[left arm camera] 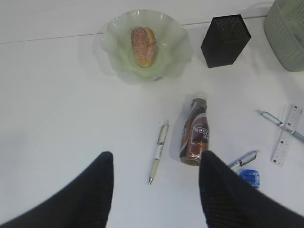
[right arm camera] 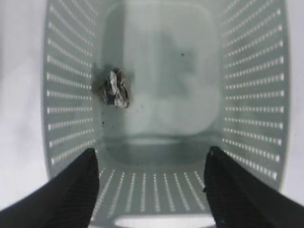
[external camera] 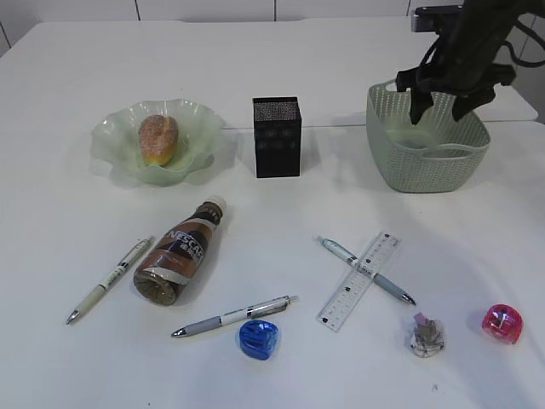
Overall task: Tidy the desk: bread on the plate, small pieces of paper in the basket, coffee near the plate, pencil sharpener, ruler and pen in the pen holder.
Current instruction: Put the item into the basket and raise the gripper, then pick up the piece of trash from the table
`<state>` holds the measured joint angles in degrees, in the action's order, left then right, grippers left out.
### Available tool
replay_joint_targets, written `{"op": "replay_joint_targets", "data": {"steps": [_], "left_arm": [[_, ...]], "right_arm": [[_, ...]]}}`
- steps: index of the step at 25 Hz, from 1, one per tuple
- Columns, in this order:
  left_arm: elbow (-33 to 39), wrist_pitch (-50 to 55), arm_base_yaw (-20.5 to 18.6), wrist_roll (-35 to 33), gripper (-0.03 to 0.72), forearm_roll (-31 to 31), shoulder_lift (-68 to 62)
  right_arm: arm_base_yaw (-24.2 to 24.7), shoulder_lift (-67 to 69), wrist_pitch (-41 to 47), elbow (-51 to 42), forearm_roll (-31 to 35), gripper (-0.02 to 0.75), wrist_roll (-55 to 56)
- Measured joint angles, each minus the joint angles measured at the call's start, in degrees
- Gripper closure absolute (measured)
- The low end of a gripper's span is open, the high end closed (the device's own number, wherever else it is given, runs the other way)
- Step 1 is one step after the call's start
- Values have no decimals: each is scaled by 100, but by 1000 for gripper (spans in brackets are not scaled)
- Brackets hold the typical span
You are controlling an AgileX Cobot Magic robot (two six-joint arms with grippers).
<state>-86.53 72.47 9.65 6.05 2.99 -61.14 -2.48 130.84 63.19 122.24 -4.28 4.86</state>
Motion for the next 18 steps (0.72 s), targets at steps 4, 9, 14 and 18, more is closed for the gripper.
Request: {"op": "replay_joint_targets", "data": {"steps": [4, 9, 14, 18], "left_arm": [[0, 0, 0, 0, 287, 0, 0], [0, 0, 0, 0, 287, 0, 0], [0, 0, 0, 0, 287, 25, 0], [0, 0, 0, 0, 287, 148, 32]], "right_arm": [[0, -212, 660, 147, 3, 194, 18], [0, -727, 762, 170, 3, 193, 23], [0, -1167, 803, -17, 125, 193, 23], [0, -2067, 828, -607, 486, 193, 23]]}}
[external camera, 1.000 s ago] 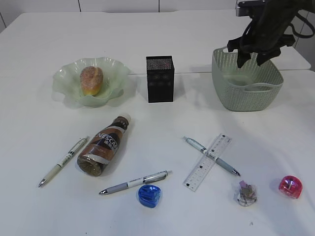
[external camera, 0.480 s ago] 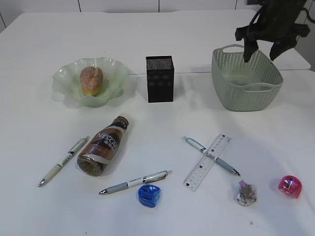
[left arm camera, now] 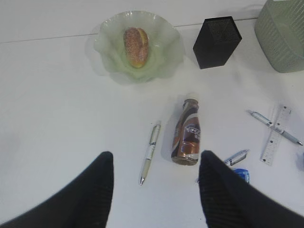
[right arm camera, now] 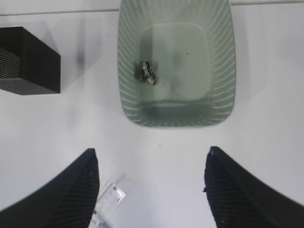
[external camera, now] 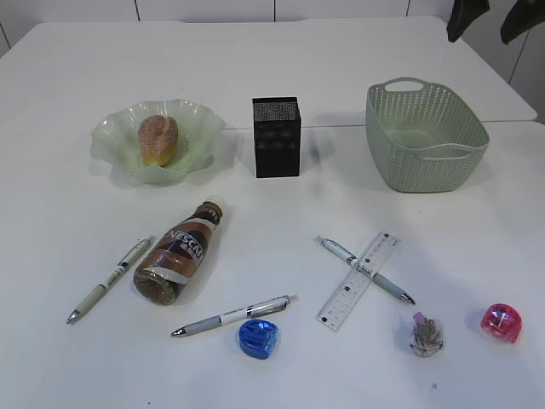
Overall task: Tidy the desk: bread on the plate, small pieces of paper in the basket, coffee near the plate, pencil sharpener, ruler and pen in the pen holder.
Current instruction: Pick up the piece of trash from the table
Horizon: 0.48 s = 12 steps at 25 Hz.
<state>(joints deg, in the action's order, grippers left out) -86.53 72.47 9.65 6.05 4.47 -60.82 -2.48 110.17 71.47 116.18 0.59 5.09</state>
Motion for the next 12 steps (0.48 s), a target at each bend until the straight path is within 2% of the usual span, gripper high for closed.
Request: {"op": "replay_joint_targets", "data": {"steps": [5, 7, 9, 12], "left_arm": [[0, 0, 0, 0, 287, 176, 35], [0, 0, 0, 0, 287, 213, 54], [0, 0, 0, 0, 287, 253, 82], [0, 0, 0, 0, 287, 295, 94]], "right_arm": [[-97, -1169, 0, -1458, 176, 193, 0], [-114, -1224, 0, -1509, 184, 193, 0], [-385, -1688, 0, -2611, 260, 192, 8], [-553, -1788, 0, -3105, 268, 192, 8]]}}
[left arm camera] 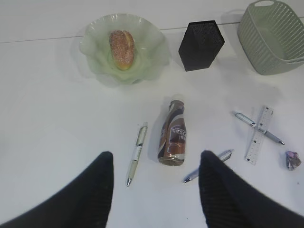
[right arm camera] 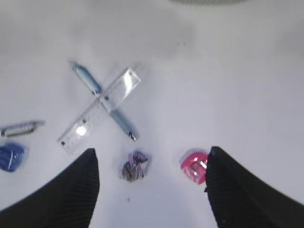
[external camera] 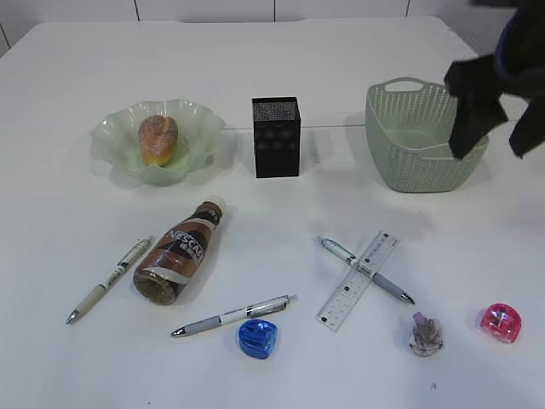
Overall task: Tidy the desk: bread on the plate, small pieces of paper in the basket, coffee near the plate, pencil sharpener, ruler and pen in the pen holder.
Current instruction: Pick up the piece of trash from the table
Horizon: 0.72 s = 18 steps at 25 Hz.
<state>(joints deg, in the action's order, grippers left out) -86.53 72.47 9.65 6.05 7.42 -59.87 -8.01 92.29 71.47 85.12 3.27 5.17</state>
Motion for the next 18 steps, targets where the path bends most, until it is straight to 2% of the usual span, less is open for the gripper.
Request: {"op": "replay_joint_targets", "data": {"steps": [4, 8, 13, 18], "left_arm": [[0, 0, 0, 0, 287, 36, 0], [0, 0, 0, 0, 287, 87, 0], [0, 0, 0, 0, 287, 100, 0], [0, 0, 0, 0, 287, 112, 0]], "right_arm": [[-349, -4, -19, -780, 14, 193, 5], [-491, -17, -62, -1250, 58, 193, 5], [-505, -17, -474, -1721, 70, 194, 5], [-505, 281, -728, -1949, 120, 248, 5]]}}
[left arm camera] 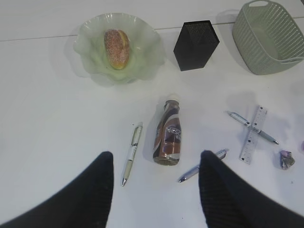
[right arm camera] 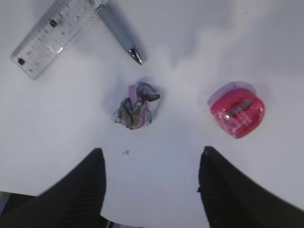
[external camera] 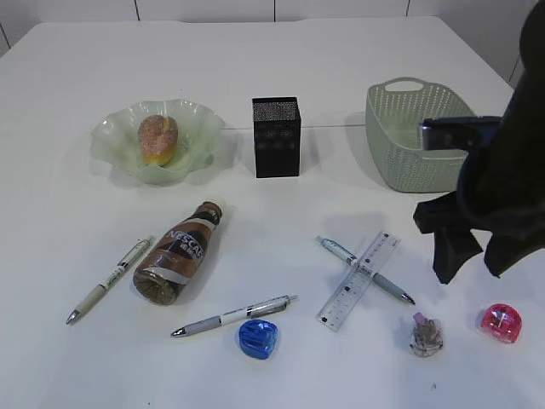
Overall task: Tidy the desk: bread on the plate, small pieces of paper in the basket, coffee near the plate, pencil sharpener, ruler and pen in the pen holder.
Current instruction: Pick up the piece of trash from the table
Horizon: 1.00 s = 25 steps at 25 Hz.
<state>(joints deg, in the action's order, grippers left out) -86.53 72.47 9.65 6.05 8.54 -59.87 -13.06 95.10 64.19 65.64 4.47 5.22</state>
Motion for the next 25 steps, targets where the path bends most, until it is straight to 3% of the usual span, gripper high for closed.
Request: {"op": "replay_joint_targets", "data": {"steps": [7, 14, 25], "left_arm": [[0, 0, 0, 0, 287, 0, 0], [0, 0, 0, 0, 287, 0, 0], [0, 0, 0, 0, 287, 0, 0]], "right_arm": [[0, 453, -56, -13, 598, 258, -179], [0, 649, -145, -13, 668, 176, -222], [-179, 940, -316, -113, 705, 171, -228]]}}
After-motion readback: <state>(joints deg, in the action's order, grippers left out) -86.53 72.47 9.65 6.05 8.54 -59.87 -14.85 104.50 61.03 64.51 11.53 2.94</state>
